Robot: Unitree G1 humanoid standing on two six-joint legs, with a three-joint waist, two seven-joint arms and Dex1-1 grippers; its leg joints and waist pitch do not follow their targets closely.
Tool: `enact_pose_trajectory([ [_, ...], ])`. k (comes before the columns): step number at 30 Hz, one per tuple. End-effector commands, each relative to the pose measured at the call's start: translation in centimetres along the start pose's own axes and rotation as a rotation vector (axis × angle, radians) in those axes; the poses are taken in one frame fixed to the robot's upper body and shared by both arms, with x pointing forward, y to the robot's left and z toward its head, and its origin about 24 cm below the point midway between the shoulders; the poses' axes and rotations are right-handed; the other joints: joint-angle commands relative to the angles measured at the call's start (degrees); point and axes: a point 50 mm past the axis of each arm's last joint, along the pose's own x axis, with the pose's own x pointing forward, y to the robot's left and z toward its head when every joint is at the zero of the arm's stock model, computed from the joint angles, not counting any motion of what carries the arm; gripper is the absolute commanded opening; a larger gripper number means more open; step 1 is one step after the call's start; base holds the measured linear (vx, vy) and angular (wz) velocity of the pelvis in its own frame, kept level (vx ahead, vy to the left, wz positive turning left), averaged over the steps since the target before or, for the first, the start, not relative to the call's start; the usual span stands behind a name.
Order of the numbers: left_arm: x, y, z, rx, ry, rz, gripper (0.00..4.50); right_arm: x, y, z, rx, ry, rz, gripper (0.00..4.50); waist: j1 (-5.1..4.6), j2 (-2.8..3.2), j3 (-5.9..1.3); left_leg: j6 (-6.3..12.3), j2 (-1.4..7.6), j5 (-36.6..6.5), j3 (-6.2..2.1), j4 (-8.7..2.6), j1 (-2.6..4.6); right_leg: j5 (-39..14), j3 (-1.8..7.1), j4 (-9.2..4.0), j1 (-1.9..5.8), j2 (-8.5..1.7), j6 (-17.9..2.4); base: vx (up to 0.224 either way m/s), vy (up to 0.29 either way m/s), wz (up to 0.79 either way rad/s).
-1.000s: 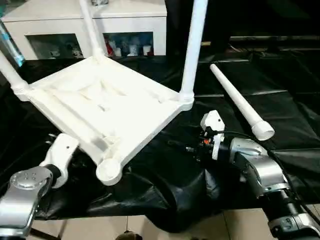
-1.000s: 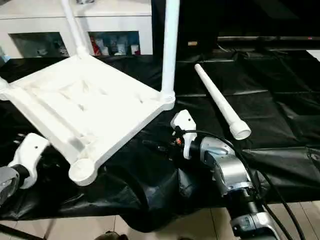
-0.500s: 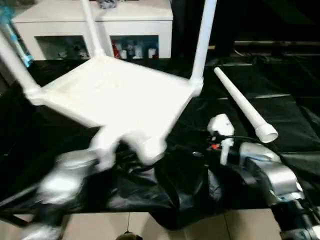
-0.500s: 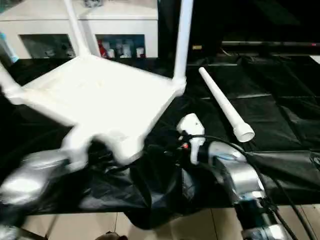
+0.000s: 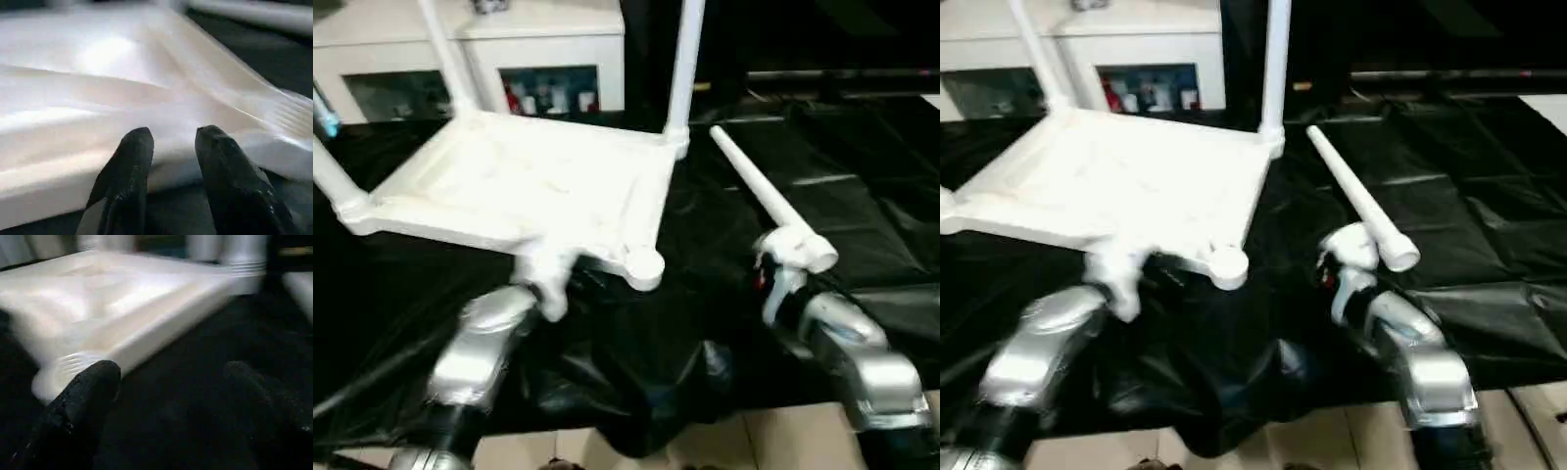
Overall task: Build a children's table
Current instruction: Rotate table base, then move to table
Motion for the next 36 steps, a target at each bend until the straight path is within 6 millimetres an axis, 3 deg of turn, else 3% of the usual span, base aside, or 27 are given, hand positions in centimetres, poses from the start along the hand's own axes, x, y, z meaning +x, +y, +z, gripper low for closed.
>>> enact_pose_trajectory([
  [1,-0.6,1.7,0.6,0.008,-0.019,0.147,1.76,0.2,-0.5,0.4,-0.027,-0.046,-0.118,3.86,-0.01,-0.9,-3.63,1.27,2.54,-15.43,-1.44,-4.05,1.42,-21.69,2.0,-4.27,1.66,-2.67,-8.29,0.0,0.0,0.0],
  [2,-0.7,2.2,0.9,-0.004,-0.029,0.194,1.76,0.4,-0.6,0.5,0.005,-0.053,-0.162,3.86,-0.12,-1.75,-3.56,0.9,2.58,-16.26,-1.43,-4.16,1.48,-22.32,2.07,-4.23,1.56,-2.61,-7.55,0.0,0.0,0.0],
  [5,-0.9,2.5,2.4,-0.041,-0.089,0.261,1.76,0.8,-0.8,0.9,0.074,-0.061,-0.237,3.86,-0.29,-1.21,-3.48,-0.24,2.73,-18.12,-1.68,-4.53,1.68,-22.57,2.16,-4.3,1.35,-2.57,-7.07,0.0,0.0,0.0],
  [12,-0.9,0.8,2.8,-0.015,-0.106,0.283,1.76,1.3,0.3,1.8,0.059,-0.1,-0.178,3.86,0.05,-1.76,-3.62,-0.91,2.46,-18.11,-1.57,-4.47,1.47,-16.2,2.56,-3.92,1.69,-2.55,-6.9,0.0,0.0,0.0],
  [14,-0.9,0.6,2.6,-0.017,-0.103,0.286,1.76,1.3,0.3,1.8,0.049,-0.099,-0.179,3.86,-0.18,-1.45,-3.67,-2.55,2.97,-18.14,-2.22,-4.71,1.82,-15.34,2.0,-3.69,1.68,-1.47,-6.55,0.0,0.0,0.0],
  [15,-0.8,0.3,2.5,-0.023,-0.098,0.287,1.76,1.2,0.4,1.7,0.043,-0.093,-0.186,3.86,-1.03,-0.65,-3.73,-4.7,4.9,-20.02,-3.77,-5.58,2.91,-10.54,0.67,-3.42,1.55,0.48,-6.81,0.0,0.0,0.0],
  [16,-0.8,0.3,2.5,-0.023,-0.098,0.287,1.76,1.2,0.4,1.7,0.043,-0.093,-0.186,3.86,-1.45,-0.32,-3.64,-4.49,6.49,-20.37,-4.77,-6.35,3.25,-8.55,0.16,-2.76,1.42,0.8,-7.26,0.0,0.0,0.0],
  [17,-0.8,0.0,2.2,-0.026,-0.088,0.286,1.76,1.0,0.4,1.7,0.047,-0.09,-0.193,3.86,-1.95,0.55,-3.75,-3.0,10.64,-19.02,-6.99,-8.16,3.95,-4.93,-0.64,-0.26,0.92,0.52,-8.18,0.004,-0.096,0.07],
  [18,-0.9,-0.1,2.2,-0.028,-0.085,0.285,1.76,0.9,0.4,1.7,0.048,-0.089,-0.194,3.86,-2.03,0.78,-3.8,-1.9,12.29,-17.49,-7.69,-8.79,4.22,-3.9,-0.87,1.13,0.33,0.4,-8.59,0.004,-0.096,0.07],
  [19,-0.9,-0.4,2.0,-0.035,-0.074,0.279,1.76,0.8,0.4,1.6,0.048,-0.085,-0.194,3.86,-2.21,0.66,-3.76,1.54,13.17,-15.59,-7.76,-9.24,4.05,-3.24,-1.08,2.94,-0.16,0.04,-9.5,-0.001,-0.146,0.08],
  [20,-0.9,-0.4,1.9,-0.039,-0.072,0.28,1.76,0.7,0.4,1.6,0.048,-0.084,-0.194,3.86,-2.16,0.75,-3.7,3.38,12.96,-15.64,-7.32,-9.15,3.99,-2.85,-1.03,3.46,-0.43,-0.16,-10.3,-0.013,-0.211,0.05],
  [21,-1.0,-0.5,1.8,-0.04,-0.073,0.29,1.76,0.6,0.3,1.6,0.048,-0.084,-0.193,3.86,-2.24,-1.2,-3.6,8.61,11.06,-18.64,-5.44,-8.59,2.85,-2.04,-0.29,2.79,0.15,-1.14,-15.71,-0.013,-0.211,0.05],
  [22,-1.0,-0.5,1.8,-0.04,-0.073,0.29,1.76,0.6,0.3,1.6,0.048,-0.084,-0.193,3.86,-2.3,-2.33,-3.64,9.7,8.61,-20.63,-3.98,-6.94,2.3,-2.59,0.17,1.3,0.21,-1.18,-18.83,-0.023,-0.255,0.04],
  [23,-1.1,-0.4,1.8,-0.035,-0.078,0.295,1.76,0.6,0.3,1.7,0.048,-0.084,-0.193,3.86,-1.92,-4.75,-3.78,9.38,-3.65,-21.09,1.56,7.06,1.16,-12.29,-0.12,-6.0,0.42,-0.71,-23.23,-0.011,-0.131,0.03],
  [24,-1.1,-0.4,1.8,-0.023,-0.088,0.3,1.76,0.6,0.2,1.7,0.047,-0.084,-0.193,3.86,-1.92,-4.75,-3.78,9.38,-3.65,-21.09,1.56,7.06,1.16,-12.29,-0.12,-6.0,0.42,-0.71,-23.23,-0.036,-0.265,0.01],
  [25,-1.3,-0.3,1.7,-0.03,-0.1,0.331,1.76,0.6,0.1,1.8,0.048,-0.084,-0.191,3.86,-0.55,-4.32,-3.49,7.56,-4.32,-16.21,-0.25,12.23,-2.04,-27.02,2.11,-6.71,3.12,-4.32,-18.13,-0.051,-0.232,-0.03],
  [26,-1.4,-0.1,1.6,-0.04,-0.094,0.351,1.76,0.6,0.1,1.9,0.05,-0.085,-0.191,3.86,-1.08,-4.1,-3.41,7.59,-4.25,-14.92,-1.51,10.98,-2.97,-30.05,2.13,-6.69,4.25,-4.88,-10.38,-0.085,-0.317,-0.02],
  [27,-1.5,0.0,1.8,-0.04,-0.11,0.362,1.76,0.6,-0.1,2.1,0.053,-0.084,-0.191,3.86,-1.31,-3.68,-3.24,8.41,-4.13,-14.7,-1.99,9.54,-2.88,-31.32,2.1,-7.37,4.45,-4.74,-5.8,-0.06,-0.183,0.0],
  [28,-1.5,0.0,1.8,-0.04,-0.112,0.363,1.76,0.6,-0.1,2.1,0.054,-0.083,-0.192,3.86,-1.4,-2.09,-3.66,11.06,-2.97,-11.11,-3.28,5.11,-1.58,-29.31,1.3,-8.72,5.02,-3.33,3.41,-0.075,-0.154,0.09],
  [29,-1.6,-0.1,1.7,-0.032,-0.096,0.351,1.76,0.7,-0.1,2.1,0.061,-0.079,-0.183,3.86,-2.39,-0.66,-4.03,14.67,6.42,-5.04,-9.76,-0.01,0.45,-20.88,-2.27,-5.68,3.67,-1.31,10.05,-0.061,-0.161,-0.04],
  [30,-1.6,-0.1,1.7,-0.03,-0.093,0.348,1.76,0.7,0.0,2.1,0.061,-0.08,-0.18,3.86,-2.51,0.48,-4.65,19.37,13.6,-4.09,-13.89,-2.35,1.78,-16.63,-1.87,0.91,2.72,-2.24,10.51,-0.061,-0.161,-0.04],
  [31,-1.6,0.0,1.7,-0.028,-0.092,0.345,1.76,0.7,0.0,2.1,0.06,-0.082,-0.177,3.86,-2.75,-0.12,-4.39,22.52,12.36,-1.14,-11.13,-1.2,4.75,-9.72,1.43,6.49,-2.87,-3.2,3.99,-0.048,-0.145,0.03],
  [32,-1.6,-0.1,1.7,-0.028,-0.102,0.316,1.76,0.9,0.3,2.1,0.059,-0.081,-0.164,3.86,-2.48,-1.78,-3.48,20.77,5.52,-2.27,-6.89,0.6,2.35,-2.21,3.56,4.17,-2.43,-3.26,-2.8,-0.056,-0.143,0.24],
  [33,-1.6,-0.2,1.8,-0.023,-0.117,0.292,1.76,1.0,0.5,2.0,0.046,-0.079,-0.159,3.86,-2.13,-2.67,-3.56,17.52,1.98,-5.44,-5.3,1.8,2.0,-3.0,4.6,1.5,-1.44,-3.79,-4.07,-0.056,-0.143,0.24],
  [34,-1.6,-0.3,1.9,-0.02,-0.128,0.276,1.76,1.1,0.6,2.0,0.036,-0.077,-0.155,3.86,-0.91,-2.94,-3.65,11.23,-0.16,-5.39,-5.03,3.09,-1.19,-6.91,6.02,-1.31,2.84,-8.2,-7.28,-0.124,-0.154,-0.01],
  [35,-1.6,-0.3,2.0,-0.029,-0.132,0.284,1.76,1.2,0.9,2.0,0.041,-0.075,-0.145,3.86,-0.01,-2.92,-2.97,4.91,0.75,-10.54,-5.14,2.15,0.16,-23.18,4.95,-2.64,2.27,-7.5,-6.98,-0.133,-0.142,-0.07],
  [36,-1.6,-0.2,2.1,-0.034,-0.132,0.29,1.76,1.3,1.0,2.0,0.044,-0.073,-0.14,3.86,0.23,-3.14,-2.77,2.87,0.55,-13.78,-4.79,1.73,1.12,-32.5,4.49,-3.15,1.98,-6.41,-5.46,-0.133,-0.142,-0.07],
])
